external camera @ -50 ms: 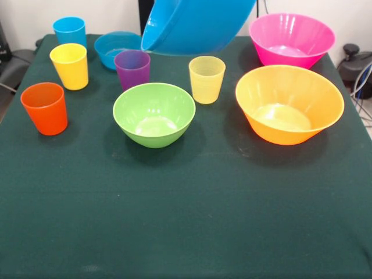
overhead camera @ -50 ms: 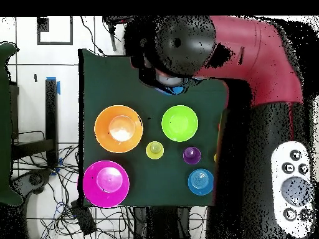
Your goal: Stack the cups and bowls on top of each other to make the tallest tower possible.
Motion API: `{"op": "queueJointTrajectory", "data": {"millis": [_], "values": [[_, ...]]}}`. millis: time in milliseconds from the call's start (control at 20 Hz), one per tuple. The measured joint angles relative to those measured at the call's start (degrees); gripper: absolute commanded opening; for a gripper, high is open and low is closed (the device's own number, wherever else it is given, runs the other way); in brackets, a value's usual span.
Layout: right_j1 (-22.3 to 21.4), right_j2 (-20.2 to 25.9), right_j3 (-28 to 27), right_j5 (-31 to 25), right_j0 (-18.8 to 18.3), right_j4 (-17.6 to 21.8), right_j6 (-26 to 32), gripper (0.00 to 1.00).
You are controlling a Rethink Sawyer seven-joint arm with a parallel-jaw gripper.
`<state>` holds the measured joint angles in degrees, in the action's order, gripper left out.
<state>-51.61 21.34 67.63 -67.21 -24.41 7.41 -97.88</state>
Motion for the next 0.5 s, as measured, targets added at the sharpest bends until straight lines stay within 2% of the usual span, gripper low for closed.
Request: {"op": "queueJointTrajectory", "data": {"millis": [150,250,500], "values": [[-0.59,-0.04,1.63,1.98,-0.18,0.00,0.00,0.00],[-1.14,-0.12,4.05,5.49,-0.40,0.02,0.00,0.00],[-1.59,-0.18,5.85,7.99,-0.43,0.00,0.00,0.00]]}}
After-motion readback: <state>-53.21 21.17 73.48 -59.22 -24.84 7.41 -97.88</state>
